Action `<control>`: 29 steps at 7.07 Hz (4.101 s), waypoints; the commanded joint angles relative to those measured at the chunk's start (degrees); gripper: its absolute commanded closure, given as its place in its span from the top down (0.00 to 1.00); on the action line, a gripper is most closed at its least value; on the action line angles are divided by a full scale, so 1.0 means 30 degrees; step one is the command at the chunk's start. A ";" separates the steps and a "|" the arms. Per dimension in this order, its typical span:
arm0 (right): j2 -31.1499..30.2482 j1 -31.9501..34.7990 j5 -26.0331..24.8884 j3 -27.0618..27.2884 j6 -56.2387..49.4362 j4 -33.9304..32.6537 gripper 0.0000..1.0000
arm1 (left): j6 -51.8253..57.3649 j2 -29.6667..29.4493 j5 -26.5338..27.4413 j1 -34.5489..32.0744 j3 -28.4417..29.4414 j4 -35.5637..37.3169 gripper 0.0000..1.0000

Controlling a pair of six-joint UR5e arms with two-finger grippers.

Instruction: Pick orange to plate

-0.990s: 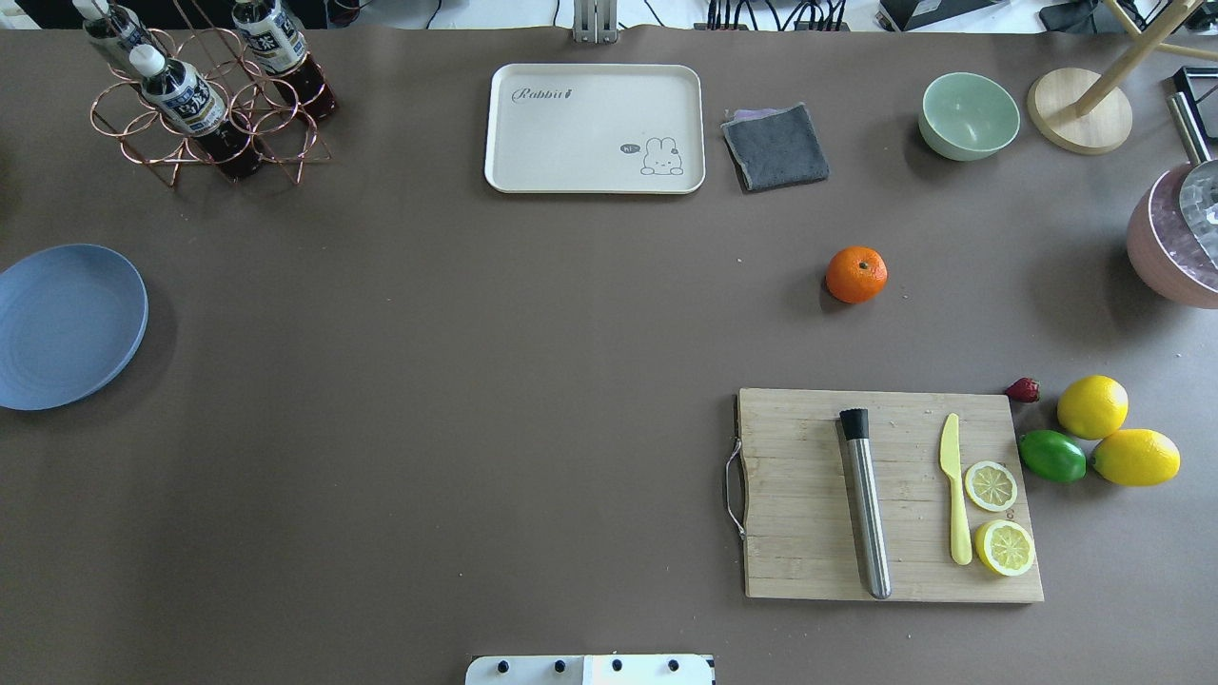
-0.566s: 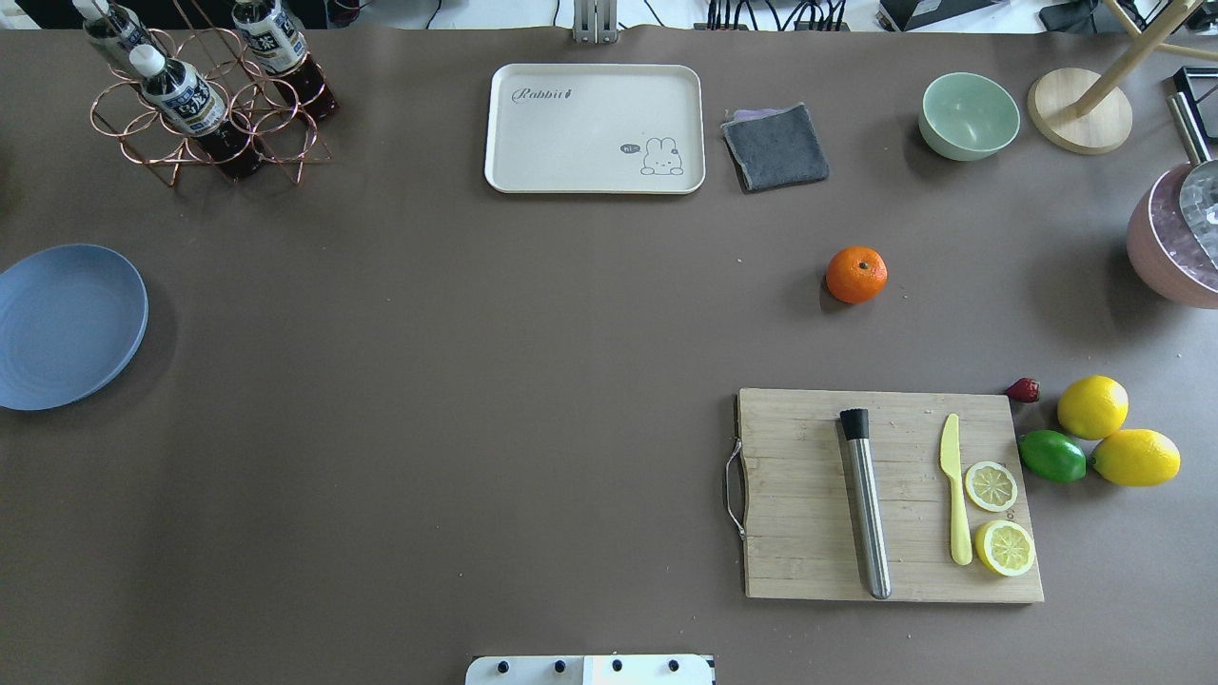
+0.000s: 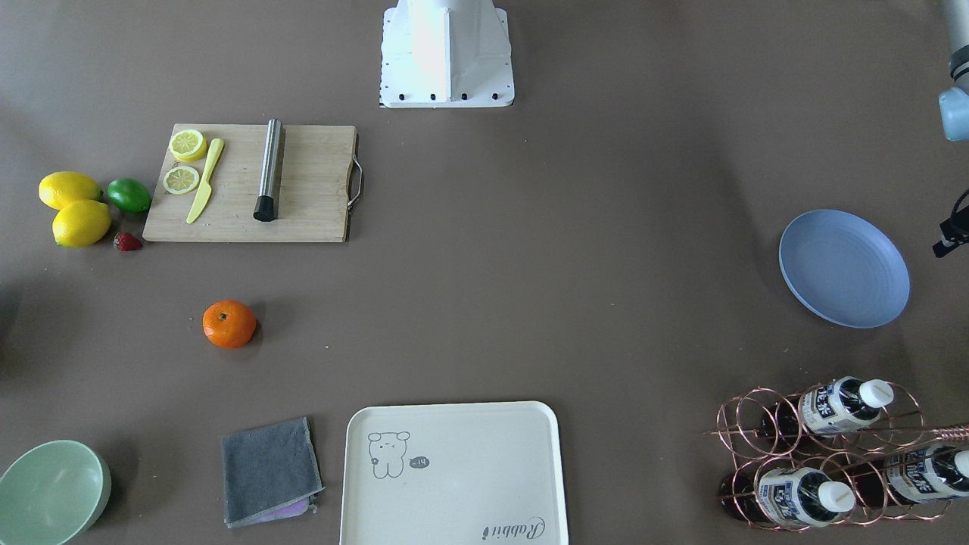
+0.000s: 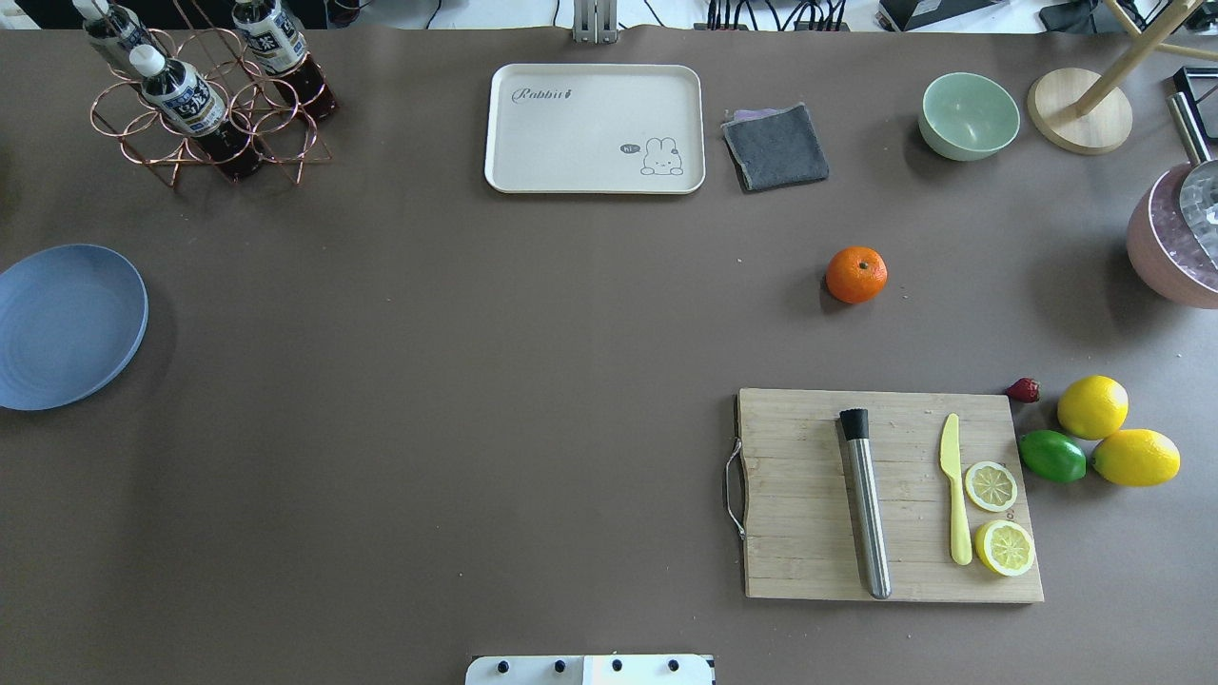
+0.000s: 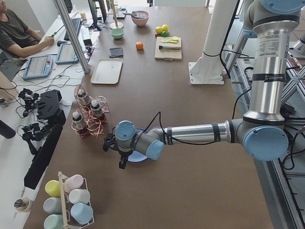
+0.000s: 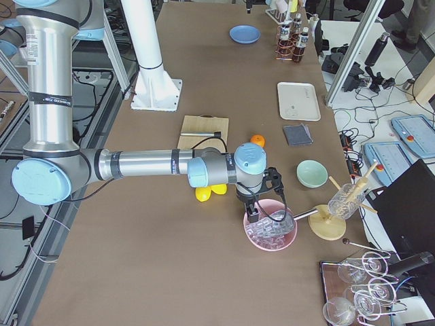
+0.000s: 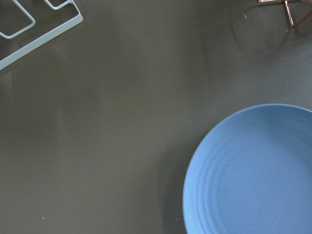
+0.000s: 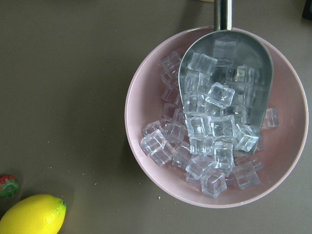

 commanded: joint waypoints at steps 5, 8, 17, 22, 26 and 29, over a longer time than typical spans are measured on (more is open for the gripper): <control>-0.0121 -0.0517 0.0251 0.0010 -0.0051 0.0610 1.00 | -0.1157 -0.0589 0.0872 0.2542 0.2821 -0.3191 0.84; -0.0121 -0.0958 0.0192 -0.0019 -0.0052 0.0844 1.00 | -0.1390 -0.0648 0.0872 0.2898 0.2968 -0.3191 0.57; 0.3647 -0.5489 -0.0244 0.1593 0.9127 0.1489 1.00 | -1.7178 -0.3481 0.0951 0.6956 -0.5229 -0.2986 0.00; 0.9068 -1.0504 -0.4371 -0.1589 1.6524 0.1518 1.00 | -2.2805 -0.8996 1.0294 1.6363 -0.5030 0.0881 0.00; 0.9665 -1.1943 -0.5491 -0.4493 1.6559 0.4145 0.99 | -2.3306 -0.9731 1.0804 1.7048 -0.4210 0.0852 0.00; 0.9430 -1.2765 -0.5550 -0.4618 1.7204 0.4184 0.98 | -2.3482 -0.9731 1.0833 1.7136 -0.4209 0.0852 0.00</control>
